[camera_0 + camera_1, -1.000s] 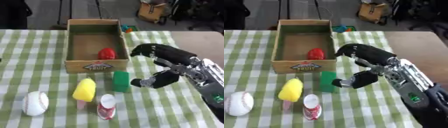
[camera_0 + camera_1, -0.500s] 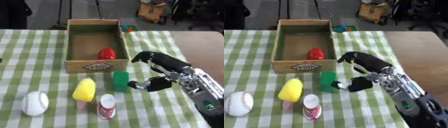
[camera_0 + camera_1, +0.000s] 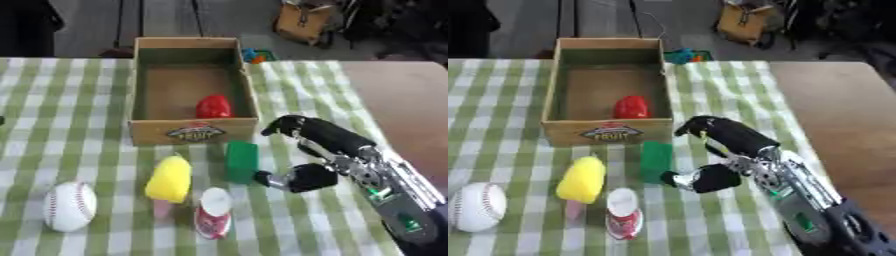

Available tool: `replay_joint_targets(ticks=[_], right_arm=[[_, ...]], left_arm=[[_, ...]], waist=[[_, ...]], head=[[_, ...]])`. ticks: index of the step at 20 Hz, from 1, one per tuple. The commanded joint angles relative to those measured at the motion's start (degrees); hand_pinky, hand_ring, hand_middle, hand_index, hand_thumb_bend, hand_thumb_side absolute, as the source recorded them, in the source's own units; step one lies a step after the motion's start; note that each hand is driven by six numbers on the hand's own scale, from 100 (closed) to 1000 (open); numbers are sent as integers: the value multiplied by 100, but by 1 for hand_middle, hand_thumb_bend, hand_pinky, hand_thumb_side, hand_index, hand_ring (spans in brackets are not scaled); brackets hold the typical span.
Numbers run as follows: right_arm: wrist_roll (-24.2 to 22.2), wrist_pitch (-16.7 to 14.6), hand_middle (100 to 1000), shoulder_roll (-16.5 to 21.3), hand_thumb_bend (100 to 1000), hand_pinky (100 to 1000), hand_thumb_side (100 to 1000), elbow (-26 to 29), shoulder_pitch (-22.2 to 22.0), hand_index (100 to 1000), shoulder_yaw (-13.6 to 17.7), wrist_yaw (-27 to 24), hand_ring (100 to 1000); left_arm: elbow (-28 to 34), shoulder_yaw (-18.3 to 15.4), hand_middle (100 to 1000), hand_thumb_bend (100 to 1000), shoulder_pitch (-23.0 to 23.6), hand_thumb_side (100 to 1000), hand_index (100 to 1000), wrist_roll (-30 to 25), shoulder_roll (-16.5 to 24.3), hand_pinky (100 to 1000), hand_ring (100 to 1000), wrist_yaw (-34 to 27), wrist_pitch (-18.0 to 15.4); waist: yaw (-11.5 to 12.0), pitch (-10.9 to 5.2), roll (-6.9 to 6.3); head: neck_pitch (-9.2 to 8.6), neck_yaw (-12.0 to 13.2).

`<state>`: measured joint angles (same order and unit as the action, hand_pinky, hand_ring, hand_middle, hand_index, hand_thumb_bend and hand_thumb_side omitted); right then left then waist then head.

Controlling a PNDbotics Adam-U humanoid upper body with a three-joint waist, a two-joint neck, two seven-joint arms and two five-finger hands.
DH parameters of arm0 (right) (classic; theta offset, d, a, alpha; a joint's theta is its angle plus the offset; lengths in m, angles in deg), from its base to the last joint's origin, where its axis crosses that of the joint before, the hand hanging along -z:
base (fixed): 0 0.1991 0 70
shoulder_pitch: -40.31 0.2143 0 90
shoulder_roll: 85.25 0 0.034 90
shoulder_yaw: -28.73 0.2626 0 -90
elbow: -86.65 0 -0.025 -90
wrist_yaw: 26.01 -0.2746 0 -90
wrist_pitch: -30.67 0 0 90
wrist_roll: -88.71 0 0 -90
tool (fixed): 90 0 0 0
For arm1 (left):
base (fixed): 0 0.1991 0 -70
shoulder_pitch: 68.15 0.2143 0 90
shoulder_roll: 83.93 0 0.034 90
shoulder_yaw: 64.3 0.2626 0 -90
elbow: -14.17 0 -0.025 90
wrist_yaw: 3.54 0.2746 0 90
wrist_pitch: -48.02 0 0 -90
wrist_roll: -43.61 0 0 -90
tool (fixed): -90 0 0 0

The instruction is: Pick up objects on the table and place them in the box.

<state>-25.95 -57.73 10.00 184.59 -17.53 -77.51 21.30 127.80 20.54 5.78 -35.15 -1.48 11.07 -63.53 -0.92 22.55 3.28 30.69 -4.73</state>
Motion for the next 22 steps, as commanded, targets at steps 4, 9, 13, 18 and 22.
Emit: replay_joint_targets(ticks=[4, 9, 13, 18, 22], right_arm=[[-27, 19, 848, 47, 608, 932, 753, 72, 30, 909, 85, -9, 962], [-156, -3, 848, -115, 608, 932, 753, -82, -31, 909, 123, -38, 962], [-165, -20, 848, -124, 608, 932, 753, -98, -31, 909, 132, -34, 962], [-165, -24, 848, -125, 608, 932, 753, -101, -31, 909, 133, -33, 962], [-227, -34, 846, -177, 648, 938, 726, -222, 77, 927, 121, -14, 967]], left_arm=[[97, -1, 566, 150, -55, 954, 625, -17, 39, 542, 524, -9, 3], [97, 13, 566, 150, -74, 954, 625, -36, 21, 542, 524, -10, -1], [97, 13, 566, 150, -74, 954, 625, -38, 21, 542, 524, -11, -1], [97, 13, 566, 150, -74, 954, 625, -38, 21, 542, 524, -12, -1], [97, 54, 567, 146, -73, 954, 625, -82, 5, 544, 525, -14, 0]], waist=[[-2, -96, -16], [20, -51, -34], [20, -50, -34], [20, -49, -34], [58, -30, -55]], head=[[-12, -5], [-63, -20], [-65, -20], [-65, -20], [-148, -31]])
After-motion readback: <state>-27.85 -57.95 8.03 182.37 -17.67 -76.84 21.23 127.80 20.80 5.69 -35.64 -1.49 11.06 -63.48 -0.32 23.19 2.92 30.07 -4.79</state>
